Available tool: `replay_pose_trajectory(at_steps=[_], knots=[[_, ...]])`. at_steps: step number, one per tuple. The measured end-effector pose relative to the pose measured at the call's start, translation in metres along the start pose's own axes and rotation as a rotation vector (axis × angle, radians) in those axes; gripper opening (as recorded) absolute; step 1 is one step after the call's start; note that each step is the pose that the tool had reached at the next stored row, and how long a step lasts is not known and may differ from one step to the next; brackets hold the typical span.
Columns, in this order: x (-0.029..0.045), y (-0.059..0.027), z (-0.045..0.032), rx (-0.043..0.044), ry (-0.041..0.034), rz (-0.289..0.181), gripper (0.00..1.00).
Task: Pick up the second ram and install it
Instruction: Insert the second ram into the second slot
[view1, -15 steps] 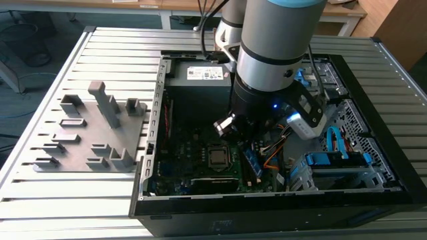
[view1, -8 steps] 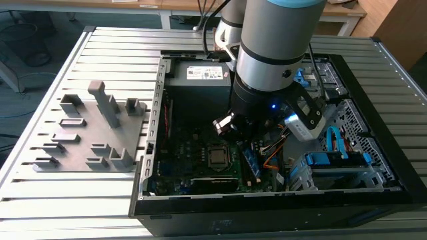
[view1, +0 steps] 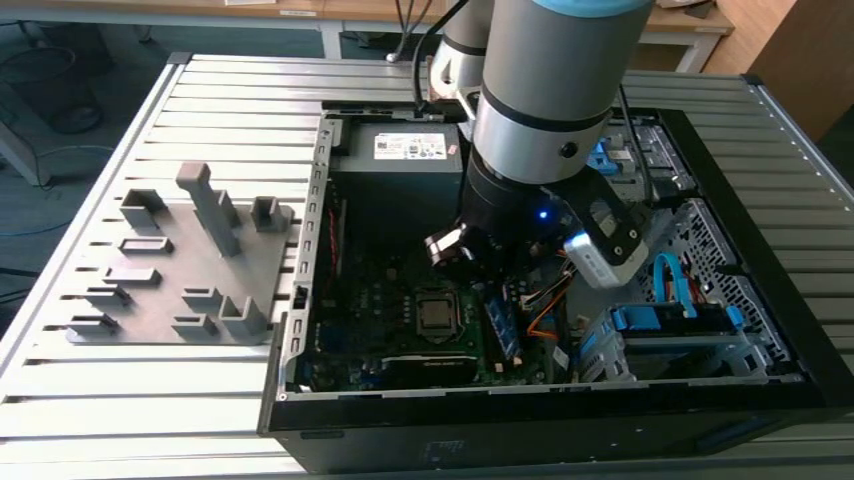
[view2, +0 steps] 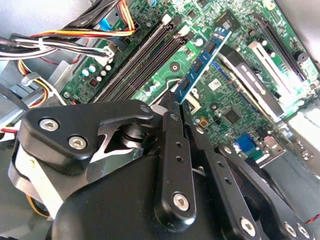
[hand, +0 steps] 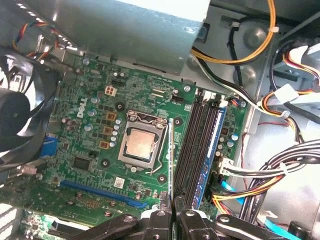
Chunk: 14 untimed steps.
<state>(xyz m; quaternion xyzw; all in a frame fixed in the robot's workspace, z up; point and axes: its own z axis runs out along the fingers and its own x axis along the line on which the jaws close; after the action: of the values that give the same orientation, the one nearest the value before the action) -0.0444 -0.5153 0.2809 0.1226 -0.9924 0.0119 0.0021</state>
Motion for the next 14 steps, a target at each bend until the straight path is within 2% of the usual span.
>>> replay_pose_trajectory(at_steps=[14], knots=[[0.0, 0.0, 0.0018, -0.0008, 0.0027, 0.115, 0.14]])
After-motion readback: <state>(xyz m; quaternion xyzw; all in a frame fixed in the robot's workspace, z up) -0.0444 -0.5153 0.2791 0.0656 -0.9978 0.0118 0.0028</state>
